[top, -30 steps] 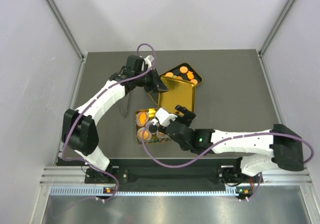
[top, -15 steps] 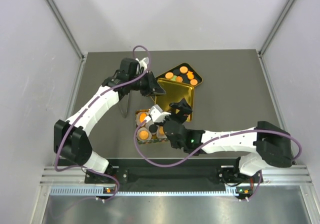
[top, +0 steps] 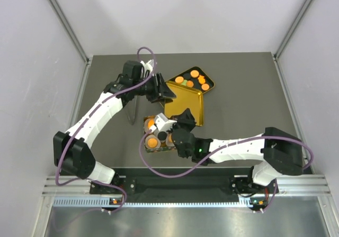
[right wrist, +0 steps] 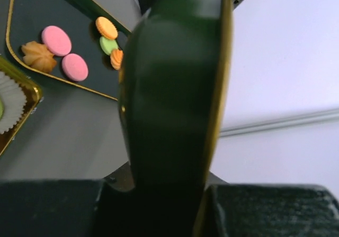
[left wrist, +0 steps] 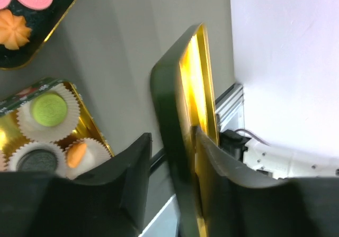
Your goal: Pack the cookies
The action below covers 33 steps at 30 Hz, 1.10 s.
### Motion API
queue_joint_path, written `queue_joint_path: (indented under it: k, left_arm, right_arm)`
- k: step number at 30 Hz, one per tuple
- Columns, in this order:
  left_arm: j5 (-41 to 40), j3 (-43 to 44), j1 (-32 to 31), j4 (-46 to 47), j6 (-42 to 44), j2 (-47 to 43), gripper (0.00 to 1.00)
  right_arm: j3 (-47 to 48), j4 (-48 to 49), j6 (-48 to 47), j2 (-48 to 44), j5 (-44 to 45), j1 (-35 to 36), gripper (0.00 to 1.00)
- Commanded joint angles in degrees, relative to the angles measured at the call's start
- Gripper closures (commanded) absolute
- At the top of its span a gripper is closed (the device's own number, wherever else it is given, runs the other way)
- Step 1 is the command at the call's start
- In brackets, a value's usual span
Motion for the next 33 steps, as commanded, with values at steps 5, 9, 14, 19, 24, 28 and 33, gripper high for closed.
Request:
queue_joint_path:
  k: [5,9,14,19,24,28,33]
  left_arm:
    - [-5.11,5.05,3.48,2.02,5.13,-2.43,0.19]
    - [-10.9,9.62,7.44,2.55,6.53,-1.9,0.15]
    - [-19.0,15.07,12.54,3.51,6.63,-3.56,0.14]
    - [-22.0,18.16,12.81,3.16,7.07,-6.02,0.16]
    - [-22.08,10.0,12.9,3.6,7.33,-14.1,0.16]
    - [-21.91,0.43,12.81,5.18,6.01,-21.74,0.14]
    - [-22.44,-11.09,12.81,3.78,6.63,-28.34,0.14]
  right_arm:
    - [6.09,-7.31,8.94,-4.92,1.25,-0.27,1.0]
    - [9.26,-22.18,20.28,-7.47,-2.88,-0.27,1.0]
    - [16.38,-42.75,36.19,-8.97,-13.33,-0.71,1.0]
    - [24.38,-52.09,51.29,-11.6,-37.91,-10.34,1.0]
    - [21.67,-44.29,68.01,-15.47,-81.85,-27.58,1.0]
    - [15.45,-29.39,83.44,-12.5,-99.36,-36.03,1.0]
    - [8.31,-8.09,99.56,-5.82,-111.69,-36.75,1.0]
